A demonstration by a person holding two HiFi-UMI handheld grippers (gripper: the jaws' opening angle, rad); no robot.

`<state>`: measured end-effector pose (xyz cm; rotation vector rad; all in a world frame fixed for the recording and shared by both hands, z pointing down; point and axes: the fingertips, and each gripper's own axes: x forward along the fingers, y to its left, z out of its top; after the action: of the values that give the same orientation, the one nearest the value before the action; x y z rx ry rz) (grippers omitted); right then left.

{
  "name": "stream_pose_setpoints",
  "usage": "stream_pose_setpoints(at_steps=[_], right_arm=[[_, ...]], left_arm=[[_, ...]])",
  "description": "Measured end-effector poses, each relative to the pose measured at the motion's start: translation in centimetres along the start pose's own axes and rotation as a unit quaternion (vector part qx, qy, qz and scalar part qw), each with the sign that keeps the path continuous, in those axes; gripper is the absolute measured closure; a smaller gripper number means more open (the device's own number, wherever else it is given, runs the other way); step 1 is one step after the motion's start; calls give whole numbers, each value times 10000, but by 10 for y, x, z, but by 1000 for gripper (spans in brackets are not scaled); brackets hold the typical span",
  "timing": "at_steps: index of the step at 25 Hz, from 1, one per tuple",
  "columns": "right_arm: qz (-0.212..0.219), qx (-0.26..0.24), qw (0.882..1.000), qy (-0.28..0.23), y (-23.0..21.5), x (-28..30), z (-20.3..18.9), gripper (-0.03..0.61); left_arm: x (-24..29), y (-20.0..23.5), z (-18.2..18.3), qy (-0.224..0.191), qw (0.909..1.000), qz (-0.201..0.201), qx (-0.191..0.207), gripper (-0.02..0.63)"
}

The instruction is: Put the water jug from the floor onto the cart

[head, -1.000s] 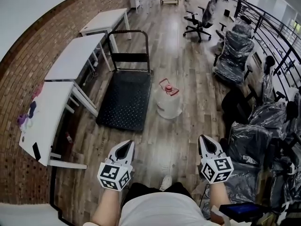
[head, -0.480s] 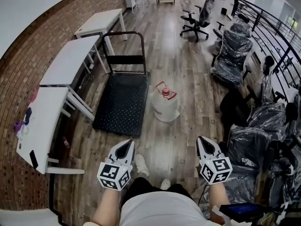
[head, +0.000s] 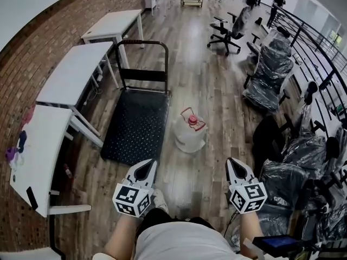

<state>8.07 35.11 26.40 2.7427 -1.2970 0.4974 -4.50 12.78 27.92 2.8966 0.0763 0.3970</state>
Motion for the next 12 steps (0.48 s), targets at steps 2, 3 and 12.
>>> stream_pose_setpoints(at_steps=[2, 3, 12], right_arm=[[22, -44, 10000, 25, 7, 23, 9, 577], [28, -58, 10000, 40, 10, 34, 13, 577], [98, -131, 9998, 93, 43, 132, 43, 577]], left_arm=[[9, 25, 8, -8, 10000, 23, -52, 615], [14, 37, 12, -14, 10000, 34, -68, 615], [51, 133, 39, 11, 9999, 97, -58, 615]])
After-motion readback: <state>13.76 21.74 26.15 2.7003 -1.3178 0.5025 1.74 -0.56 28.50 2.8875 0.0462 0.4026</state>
